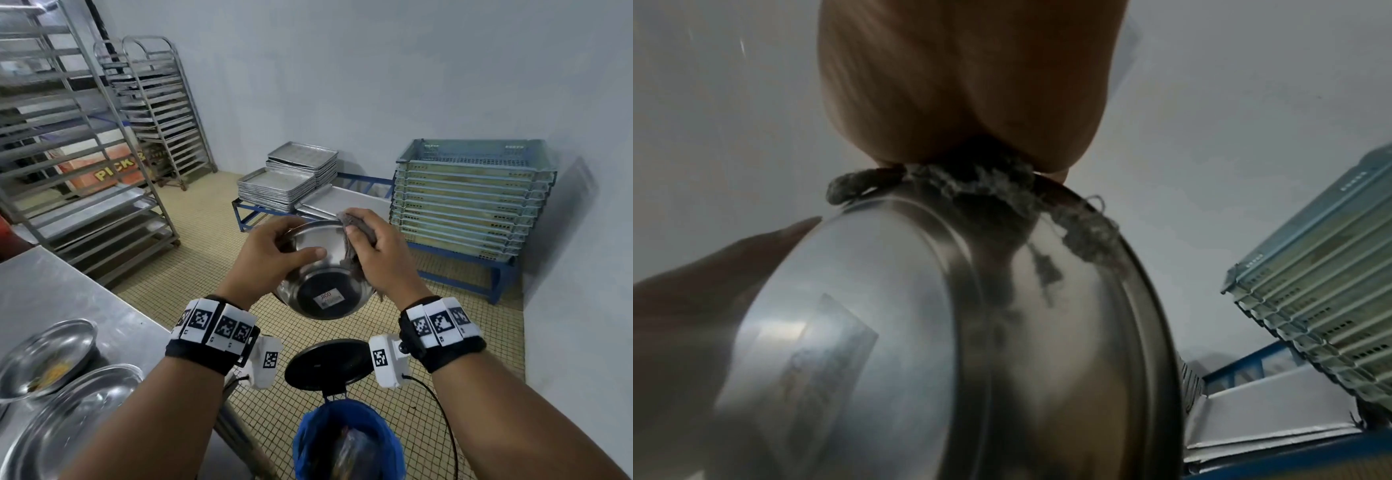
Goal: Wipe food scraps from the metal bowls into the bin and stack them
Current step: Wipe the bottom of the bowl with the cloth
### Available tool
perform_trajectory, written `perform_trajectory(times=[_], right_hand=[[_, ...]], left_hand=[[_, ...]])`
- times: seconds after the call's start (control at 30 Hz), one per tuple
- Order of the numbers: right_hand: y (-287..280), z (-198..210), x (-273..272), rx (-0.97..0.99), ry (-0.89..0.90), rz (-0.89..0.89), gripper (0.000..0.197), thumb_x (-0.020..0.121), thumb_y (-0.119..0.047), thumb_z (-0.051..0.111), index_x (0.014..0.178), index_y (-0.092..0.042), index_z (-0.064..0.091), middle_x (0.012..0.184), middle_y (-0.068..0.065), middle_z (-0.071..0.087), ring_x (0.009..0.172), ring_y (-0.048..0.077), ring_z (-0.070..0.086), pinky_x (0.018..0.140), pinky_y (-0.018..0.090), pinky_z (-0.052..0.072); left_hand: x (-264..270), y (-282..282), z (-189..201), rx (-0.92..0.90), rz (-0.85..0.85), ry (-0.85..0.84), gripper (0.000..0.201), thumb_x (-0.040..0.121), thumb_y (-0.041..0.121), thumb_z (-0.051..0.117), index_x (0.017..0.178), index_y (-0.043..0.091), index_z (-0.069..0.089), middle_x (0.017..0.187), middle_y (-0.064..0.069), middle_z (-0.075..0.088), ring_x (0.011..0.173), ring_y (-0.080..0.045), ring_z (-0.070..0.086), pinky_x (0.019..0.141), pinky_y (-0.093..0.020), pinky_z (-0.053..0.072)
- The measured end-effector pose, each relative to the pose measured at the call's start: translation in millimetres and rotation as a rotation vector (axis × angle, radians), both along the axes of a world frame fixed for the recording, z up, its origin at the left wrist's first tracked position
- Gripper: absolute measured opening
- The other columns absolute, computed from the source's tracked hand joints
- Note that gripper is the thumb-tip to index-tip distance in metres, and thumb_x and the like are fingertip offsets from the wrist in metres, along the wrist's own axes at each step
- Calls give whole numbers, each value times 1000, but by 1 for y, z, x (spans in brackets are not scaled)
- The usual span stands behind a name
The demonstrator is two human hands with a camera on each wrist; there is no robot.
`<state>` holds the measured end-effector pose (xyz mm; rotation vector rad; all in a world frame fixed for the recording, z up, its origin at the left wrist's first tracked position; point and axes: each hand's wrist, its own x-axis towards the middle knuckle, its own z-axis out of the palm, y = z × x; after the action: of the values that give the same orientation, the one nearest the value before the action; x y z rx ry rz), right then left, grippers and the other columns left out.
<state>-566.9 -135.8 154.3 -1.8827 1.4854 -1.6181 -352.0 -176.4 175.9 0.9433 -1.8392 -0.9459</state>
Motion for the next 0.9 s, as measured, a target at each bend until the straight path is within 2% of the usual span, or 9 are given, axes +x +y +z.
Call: perform_trajectory(times=[0.1,0.23,0.3,0.4,0.53,0.67,0.73,0.8,0.9], right_hand=[[2,-11,-11,44,-127,27,25,106,-29,51,129,-26,62,116,-18,65,107,-3,60,87,11,46],[3,-31,-26,103,-264,5,26,108,-29,46,128,-23,61,110,-12,62,103,5,59,86,22,43],[3,-27,-29,91,-224,-9,25,108,-30,47,127,-23,62,110,-17,62,104,-5,58,89,19,45],[4,-14,-30,47,-47,34,21,106,-22,52,124,-22,64,105,-27,60,97,-21,55,80,0,41],[3,-20,-30,-8,30,59,21,105,-25,53,123,-30,63,110,-16,69,101,-2,64,84,11,49],[8,-35,-33,96,-151,93,20,107,-30,48,114,-47,57,110,-13,66,101,4,63,82,19,50],[6,-40,-32,126,-190,66,17,108,-32,47,112,-45,57,109,-11,65,102,10,63,83,27,53],[3,-40,-27,88,-166,5,18,108,-33,46,119,-35,60,110,-12,65,104,7,62,87,29,53],[0,-32,-13,-47,-55,8,23,107,-30,49,126,-24,61,112,-9,67,102,5,63,86,25,52]], left_hand=[[-3,4,-2,60,49,151,54,66,38,96,113,20,75,103,-5,79,95,-25,77,84,-47,64],[-7,12,-13,105,101,333,29,76,29,88,103,28,78,99,-4,78,91,-24,76,79,-38,60],[-13,15,-18,117,93,289,30,79,32,90,105,28,77,101,-7,77,94,-28,76,77,-38,62],[-22,18,-18,127,25,107,34,81,30,86,111,21,72,101,-8,78,93,-31,77,76,-42,65],[-26,12,-12,44,12,-15,38,78,23,90,111,18,72,100,-8,79,90,-28,78,80,-46,64],[-14,11,-16,108,65,192,39,72,22,87,107,12,71,95,-8,79,85,-25,78,71,-33,63],[-9,10,-21,133,119,304,38,74,23,84,107,11,71,92,-4,78,82,-20,76,69,-26,60],[-7,11,-24,132,166,292,34,79,30,80,109,16,72,94,0,78,85,-14,74,73,-25,58],[-6,13,-28,186,266,174,23,97,42,67,114,27,72,103,8,76,101,-8,69,87,-37,55]])
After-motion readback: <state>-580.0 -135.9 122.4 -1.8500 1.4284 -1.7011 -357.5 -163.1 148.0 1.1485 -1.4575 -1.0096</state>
